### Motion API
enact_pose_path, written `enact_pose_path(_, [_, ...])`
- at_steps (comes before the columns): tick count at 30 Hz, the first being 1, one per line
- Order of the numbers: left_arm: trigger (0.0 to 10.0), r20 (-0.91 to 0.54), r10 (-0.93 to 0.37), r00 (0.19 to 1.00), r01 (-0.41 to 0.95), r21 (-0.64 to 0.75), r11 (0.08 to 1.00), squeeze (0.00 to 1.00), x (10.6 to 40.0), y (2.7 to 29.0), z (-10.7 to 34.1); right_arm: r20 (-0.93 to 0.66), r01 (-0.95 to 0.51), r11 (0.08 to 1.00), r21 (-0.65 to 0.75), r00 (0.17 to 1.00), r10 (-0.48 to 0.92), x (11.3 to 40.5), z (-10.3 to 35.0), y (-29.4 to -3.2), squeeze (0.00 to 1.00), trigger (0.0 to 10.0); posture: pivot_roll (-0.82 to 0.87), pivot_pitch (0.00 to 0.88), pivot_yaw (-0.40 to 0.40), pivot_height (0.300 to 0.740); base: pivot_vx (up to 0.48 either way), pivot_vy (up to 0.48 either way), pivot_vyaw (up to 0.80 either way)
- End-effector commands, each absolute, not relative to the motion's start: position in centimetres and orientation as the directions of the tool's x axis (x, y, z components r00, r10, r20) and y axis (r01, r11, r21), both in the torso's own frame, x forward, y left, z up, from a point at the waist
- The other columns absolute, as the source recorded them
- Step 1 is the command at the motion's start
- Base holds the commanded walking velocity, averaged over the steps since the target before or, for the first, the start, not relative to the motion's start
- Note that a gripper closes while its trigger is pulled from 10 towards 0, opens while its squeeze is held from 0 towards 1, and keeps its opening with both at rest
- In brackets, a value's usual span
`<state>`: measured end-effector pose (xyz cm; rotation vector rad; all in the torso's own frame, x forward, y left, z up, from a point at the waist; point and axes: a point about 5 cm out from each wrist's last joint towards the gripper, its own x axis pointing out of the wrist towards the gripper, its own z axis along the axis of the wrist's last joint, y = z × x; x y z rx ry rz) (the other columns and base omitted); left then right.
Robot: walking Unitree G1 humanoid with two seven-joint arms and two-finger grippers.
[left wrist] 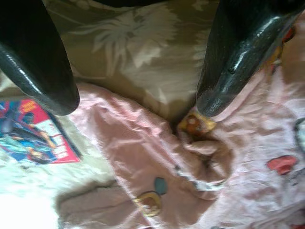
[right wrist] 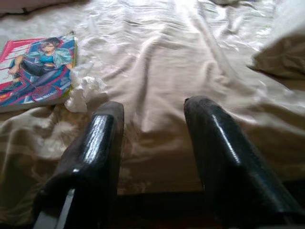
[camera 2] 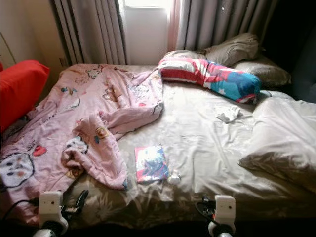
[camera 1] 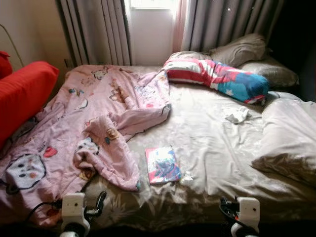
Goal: Clean up the room
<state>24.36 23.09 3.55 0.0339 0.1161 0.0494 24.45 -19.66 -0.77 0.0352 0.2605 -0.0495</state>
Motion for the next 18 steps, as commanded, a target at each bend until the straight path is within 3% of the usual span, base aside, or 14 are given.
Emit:
enact_pose_path(1, [10.0,-0.132,0.058,0.990,-0.053,0.039,0.998,0.00,23.97,23.29,3.11,-0.257,0.044,0.998,0.036,0.966,-0.033,24.46,-0.81,-19.37,0.00,10.0,0.01,0.060,-0.035,0.627,0.000,0.000,0.59])
enact_pose_path(6, [10.0,-0.131,0.057,0.990,-0.053,0.038,0.998,0.00,24.01,23.28,3.13,-0.265,0.048,0.998,0.048,0.964,-0.034,24.42,-0.93,-19.35,0.00,10.0,0.01,0.059,-0.035,0.627,0.000,0.000,0.23])
enact_pose_path(18, [10.0,-0.124,0.049,0.991,-0.044,0.039,0.998,0.00,24.34,23.04,3.28,-0.264,0.037,0.999,0.028,0.964,-0.028,24.67,-0.85,-19.35,0.00,10.0,0.02,0.051,-0.035,0.627,0.245,0.000,0.00])
